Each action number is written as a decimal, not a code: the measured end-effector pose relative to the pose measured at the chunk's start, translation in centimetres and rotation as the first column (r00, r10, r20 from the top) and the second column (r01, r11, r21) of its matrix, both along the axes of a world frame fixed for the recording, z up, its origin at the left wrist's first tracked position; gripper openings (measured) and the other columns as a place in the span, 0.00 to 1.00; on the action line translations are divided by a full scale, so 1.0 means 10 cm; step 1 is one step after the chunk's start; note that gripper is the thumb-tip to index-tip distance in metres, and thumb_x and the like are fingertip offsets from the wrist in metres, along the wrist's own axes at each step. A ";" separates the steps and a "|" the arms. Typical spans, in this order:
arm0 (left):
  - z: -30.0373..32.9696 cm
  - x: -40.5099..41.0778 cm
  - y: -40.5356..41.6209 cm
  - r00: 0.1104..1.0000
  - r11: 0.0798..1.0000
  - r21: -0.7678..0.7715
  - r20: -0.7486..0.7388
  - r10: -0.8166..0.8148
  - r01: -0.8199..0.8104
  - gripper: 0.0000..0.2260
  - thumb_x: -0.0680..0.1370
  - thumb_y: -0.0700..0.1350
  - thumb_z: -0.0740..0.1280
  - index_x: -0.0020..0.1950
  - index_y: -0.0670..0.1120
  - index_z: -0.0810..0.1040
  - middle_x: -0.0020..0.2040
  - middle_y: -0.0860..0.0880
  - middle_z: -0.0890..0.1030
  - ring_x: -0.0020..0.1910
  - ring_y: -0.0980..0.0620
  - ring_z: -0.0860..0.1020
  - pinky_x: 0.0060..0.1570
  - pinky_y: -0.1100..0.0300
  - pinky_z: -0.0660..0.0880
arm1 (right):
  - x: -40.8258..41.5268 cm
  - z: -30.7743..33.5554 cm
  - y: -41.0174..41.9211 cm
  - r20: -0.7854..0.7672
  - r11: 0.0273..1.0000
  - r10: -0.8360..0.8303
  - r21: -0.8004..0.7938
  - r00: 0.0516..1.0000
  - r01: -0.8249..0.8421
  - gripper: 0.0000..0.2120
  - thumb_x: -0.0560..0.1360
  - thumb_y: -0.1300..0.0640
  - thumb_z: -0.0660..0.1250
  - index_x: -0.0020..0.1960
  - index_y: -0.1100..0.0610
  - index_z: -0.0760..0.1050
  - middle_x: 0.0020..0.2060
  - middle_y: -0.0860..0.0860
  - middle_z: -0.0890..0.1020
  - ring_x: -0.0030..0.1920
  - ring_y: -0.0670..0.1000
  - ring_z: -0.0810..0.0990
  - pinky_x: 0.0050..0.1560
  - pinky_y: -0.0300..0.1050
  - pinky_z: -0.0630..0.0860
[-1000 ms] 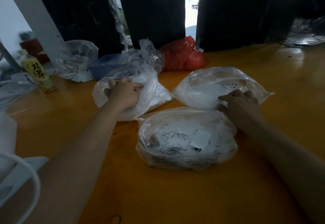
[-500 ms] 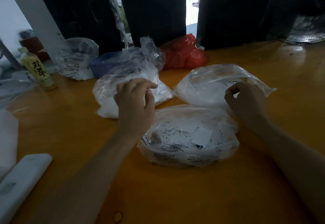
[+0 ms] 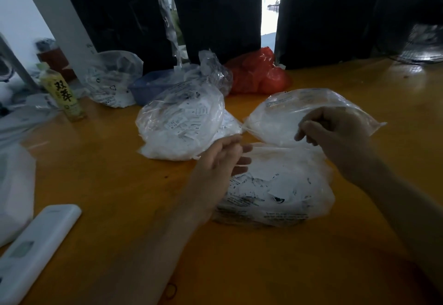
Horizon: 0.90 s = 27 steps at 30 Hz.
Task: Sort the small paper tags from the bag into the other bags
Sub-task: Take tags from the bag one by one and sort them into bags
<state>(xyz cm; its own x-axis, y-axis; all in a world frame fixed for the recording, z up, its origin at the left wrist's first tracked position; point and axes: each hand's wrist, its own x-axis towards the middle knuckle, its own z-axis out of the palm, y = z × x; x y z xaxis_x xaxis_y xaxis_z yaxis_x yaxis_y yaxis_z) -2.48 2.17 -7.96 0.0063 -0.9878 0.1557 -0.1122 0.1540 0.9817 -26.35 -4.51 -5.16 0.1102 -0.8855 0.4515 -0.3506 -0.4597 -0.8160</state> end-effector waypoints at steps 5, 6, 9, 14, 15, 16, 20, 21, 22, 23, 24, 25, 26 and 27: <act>-0.01 -0.06 -0.04 0.975 0.972 0.167 -0.172 -0.137 0.166 0.41 0.69 0.65 0.78 0.77 0.51 0.69 0.66 0.52 0.83 0.61 0.51 0.84 0.55 0.55 0.82 | 0.22 -0.01 0.21 -0.253 0.973 0.228 0.024 0.940 -0.230 0.05 0.76 0.50 0.66 0.43 0.42 0.78 0.38 0.42 0.85 0.29 0.48 0.78 0.28 0.46 0.77; -0.02 -0.05 -0.03 0.971 0.970 0.164 -0.190 -0.147 0.179 0.36 0.70 0.61 0.79 0.74 0.49 0.74 0.64 0.50 0.84 0.59 0.50 0.84 0.53 0.57 0.82 | 0.25 -0.04 0.23 -0.294 0.973 0.225 0.023 0.929 -0.229 0.04 0.75 0.49 0.66 0.43 0.42 0.77 0.38 0.41 0.85 0.31 0.47 0.80 0.31 0.48 0.80; -0.06 -0.04 -0.05 0.975 0.988 0.118 -0.208 -0.076 0.103 0.12 0.73 0.50 0.79 0.55 0.49 0.88 0.53 0.45 0.88 0.51 0.49 0.86 0.47 0.61 0.81 | 0.32 -0.10 0.23 -0.350 0.983 0.171 -0.008 0.921 -0.186 0.03 0.76 0.47 0.65 0.45 0.43 0.76 0.38 0.39 0.83 0.31 0.44 0.79 0.33 0.44 0.79; -0.06 -0.06 -0.05 0.933 0.990 0.135 -0.361 0.007 0.045 0.08 0.70 0.46 0.77 0.48 0.48 0.89 0.46 0.45 0.88 0.45 0.52 0.86 0.41 0.62 0.80 | 0.38 -0.14 0.26 -0.250 0.969 0.244 0.094 0.937 -0.227 0.19 0.71 0.31 0.63 0.53 0.42 0.76 0.42 0.36 0.83 0.37 0.43 0.82 0.38 0.40 0.80; -0.05 -0.06 -0.05 0.931 0.989 0.143 -0.365 0.019 0.036 0.06 0.70 0.46 0.77 0.45 0.49 0.89 0.46 0.45 0.88 0.44 0.51 0.86 0.41 0.62 0.81 | 0.39 -0.15 0.27 -0.273 0.967 0.255 0.092 0.928 -0.238 0.17 0.71 0.32 0.64 0.51 0.42 0.77 0.42 0.36 0.83 0.38 0.43 0.82 0.41 0.41 0.81; -0.05 -0.07 -0.04 0.932 0.989 0.148 -0.361 0.029 0.026 0.05 0.69 0.46 0.78 0.44 0.50 0.89 0.46 0.45 0.88 0.45 0.51 0.86 0.40 0.61 0.81 | 0.39 -0.16 0.27 -0.295 0.969 0.249 0.073 0.923 -0.238 0.12 0.73 0.35 0.66 0.49 0.42 0.78 0.42 0.37 0.83 0.39 0.43 0.82 0.43 0.41 0.81; -0.03 -0.09 -0.01 0.931 0.988 0.154 -0.364 0.039 0.018 0.09 0.70 0.47 0.78 0.49 0.47 0.87 0.51 0.43 0.88 0.48 0.49 0.86 0.40 0.61 0.81 | 0.38 -0.17 0.24 -0.308 0.984 0.177 0.024 0.935 -0.179 0.05 0.78 0.45 0.67 0.44 0.43 0.78 0.40 0.35 0.83 0.38 0.42 0.82 0.40 0.35 0.79; -0.02 -0.08 -0.01 0.928 0.988 0.155 -0.370 0.040 0.019 0.10 0.70 0.47 0.78 0.49 0.47 0.87 0.51 0.43 0.87 0.48 0.49 0.86 0.39 0.61 0.81 | 0.38 -0.16 0.24 -0.319 0.985 0.166 0.019 0.933 -0.169 0.05 0.78 0.45 0.67 0.44 0.43 0.77 0.40 0.34 0.82 0.37 0.41 0.81 0.39 0.32 0.77; -0.03 -0.08 -0.02 0.927 0.987 0.156 -0.373 0.039 0.022 0.09 0.70 0.47 0.78 0.49 0.47 0.87 0.50 0.43 0.87 0.47 0.49 0.86 0.39 0.62 0.81 | 0.38 -0.16 0.24 -0.335 0.986 0.159 0.014 0.929 -0.164 0.06 0.78 0.45 0.68 0.43 0.43 0.77 0.40 0.33 0.82 0.37 0.39 0.81 0.37 0.30 0.75; -0.03 -0.08 -0.01 0.927 0.987 0.159 -0.374 0.037 0.025 0.08 0.69 0.46 0.78 0.47 0.48 0.88 0.49 0.44 0.87 0.46 0.49 0.86 0.39 0.62 0.81 | 0.38 -0.15 0.25 -0.353 0.987 0.155 0.010 0.923 -0.161 0.06 0.79 0.46 0.68 0.43 0.43 0.77 0.39 0.31 0.81 0.36 0.37 0.80 0.36 0.28 0.73; -0.03 -0.08 -0.02 0.925 0.987 0.160 -0.378 0.039 0.024 0.07 0.69 0.46 0.78 0.46 0.49 0.88 0.48 0.44 0.87 0.46 0.49 0.87 0.39 0.62 0.81 | 0.38 -0.15 0.25 -0.367 0.987 0.152 0.007 0.918 -0.160 0.06 0.79 0.46 0.68 0.43 0.43 0.77 0.39 0.30 0.80 0.35 0.36 0.79 0.35 0.27 0.72; -0.04 -0.07 -0.02 0.921 0.987 0.158 -0.388 0.042 0.021 0.08 0.68 0.45 0.78 0.47 0.47 0.88 0.48 0.44 0.88 0.46 0.49 0.87 0.39 0.63 0.81 | 0.38 -0.16 0.24 -0.373 0.988 0.146 0.006 0.916 -0.155 0.07 0.80 0.46 0.67 0.43 0.42 0.76 0.37 0.29 0.80 0.33 0.36 0.78 0.33 0.27 0.71; -0.05 -0.07 -0.03 0.910 0.987 0.161 -0.411 0.051 0.018 0.11 0.68 0.44 0.78 0.49 0.45 0.87 0.49 0.42 0.88 0.46 0.48 0.87 0.40 0.63 0.82 | 0.38 -0.17 0.24 -0.373 0.990 0.133 0.005 0.918 -0.141 0.07 0.81 0.47 0.66 0.43 0.43 0.77 0.36 0.31 0.80 0.31 0.38 0.78 0.32 0.29 0.72; -0.05 -0.06 -0.03 0.893 0.985 0.171 -0.446 0.062 0.017 0.14 0.68 0.42 0.78 0.51 0.42 0.85 0.50 0.41 0.88 0.47 0.47 0.88 0.40 0.63 0.82 | 0.37 -0.17 0.23 -0.377 0.993 0.109 0.001 0.920 -0.117 0.07 0.81 0.47 0.65 0.45 0.44 0.77 0.35 0.34 0.81 0.31 0.40 0.78 0.31 0.32 0.74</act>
<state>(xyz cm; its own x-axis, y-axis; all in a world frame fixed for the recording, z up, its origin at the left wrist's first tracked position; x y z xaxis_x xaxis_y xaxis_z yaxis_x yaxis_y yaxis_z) -3.10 1.85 -8.46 0.0588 -0.9976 -0.0353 0.3445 -0.0129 0.9387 -22.61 -2.23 -6.89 0.3743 -0.8477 0.3759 -0.5746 -0.5302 -0.6236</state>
